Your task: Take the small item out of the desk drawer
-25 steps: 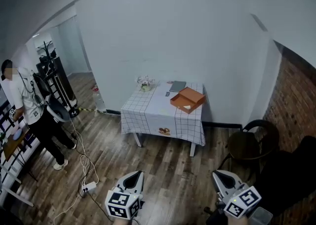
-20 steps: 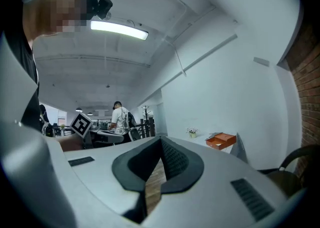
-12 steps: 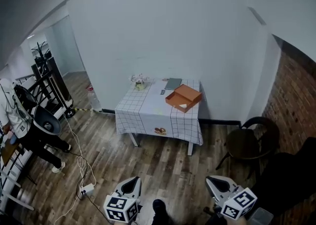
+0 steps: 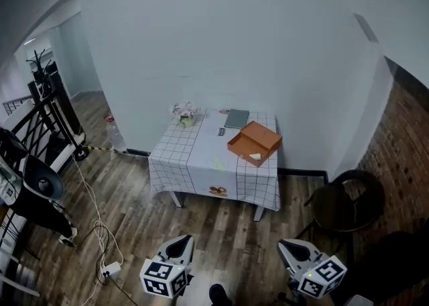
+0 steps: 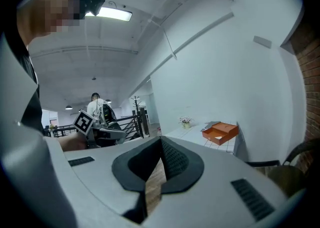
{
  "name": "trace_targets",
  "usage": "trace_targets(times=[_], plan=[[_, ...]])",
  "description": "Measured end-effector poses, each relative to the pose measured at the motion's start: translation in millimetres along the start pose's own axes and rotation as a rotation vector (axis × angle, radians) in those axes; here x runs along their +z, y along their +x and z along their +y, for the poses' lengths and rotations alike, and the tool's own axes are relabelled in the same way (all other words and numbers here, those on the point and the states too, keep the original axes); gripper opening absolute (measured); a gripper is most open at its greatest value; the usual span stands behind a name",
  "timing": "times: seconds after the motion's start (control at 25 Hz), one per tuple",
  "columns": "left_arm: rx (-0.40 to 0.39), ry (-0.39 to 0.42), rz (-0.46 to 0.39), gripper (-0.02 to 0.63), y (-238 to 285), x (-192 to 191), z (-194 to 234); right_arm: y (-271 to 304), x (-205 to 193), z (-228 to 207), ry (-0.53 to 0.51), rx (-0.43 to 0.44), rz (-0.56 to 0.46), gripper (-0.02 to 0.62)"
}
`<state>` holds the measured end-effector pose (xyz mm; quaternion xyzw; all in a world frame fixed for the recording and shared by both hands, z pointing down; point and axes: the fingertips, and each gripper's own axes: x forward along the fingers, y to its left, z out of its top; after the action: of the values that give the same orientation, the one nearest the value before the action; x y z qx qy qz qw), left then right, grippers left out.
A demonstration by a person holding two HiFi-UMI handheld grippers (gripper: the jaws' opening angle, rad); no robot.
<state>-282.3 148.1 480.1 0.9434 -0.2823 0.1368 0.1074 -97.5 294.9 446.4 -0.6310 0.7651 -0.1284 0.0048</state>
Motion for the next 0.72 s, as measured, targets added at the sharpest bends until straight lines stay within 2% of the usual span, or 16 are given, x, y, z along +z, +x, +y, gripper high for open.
trace_targets(times=[0.16, 0.36, 0.56, 0.72], plan=[[-0.037, 0.018, -0.004, 0.011, 30, 22, 43, 58, 16, 3, -0.002, -0.003, -0.003, 0.005], [-0.076, 0.001, 0.024, 0.011, 55, 22, 84, 98, 20, 4, 0.006, -0.041, 0.006, 0.005], [-0.112, -0.018, 0.044, 0.009, 73, 26, 98, 113, 17, -11, 0.032, -0.094, 0.035, 0.003], [-0.113, -0.022, 0.058, 0.011, 94, 26, 109, 134, 10, -26, 0.058, -0.095, 0.050, 0.004]])
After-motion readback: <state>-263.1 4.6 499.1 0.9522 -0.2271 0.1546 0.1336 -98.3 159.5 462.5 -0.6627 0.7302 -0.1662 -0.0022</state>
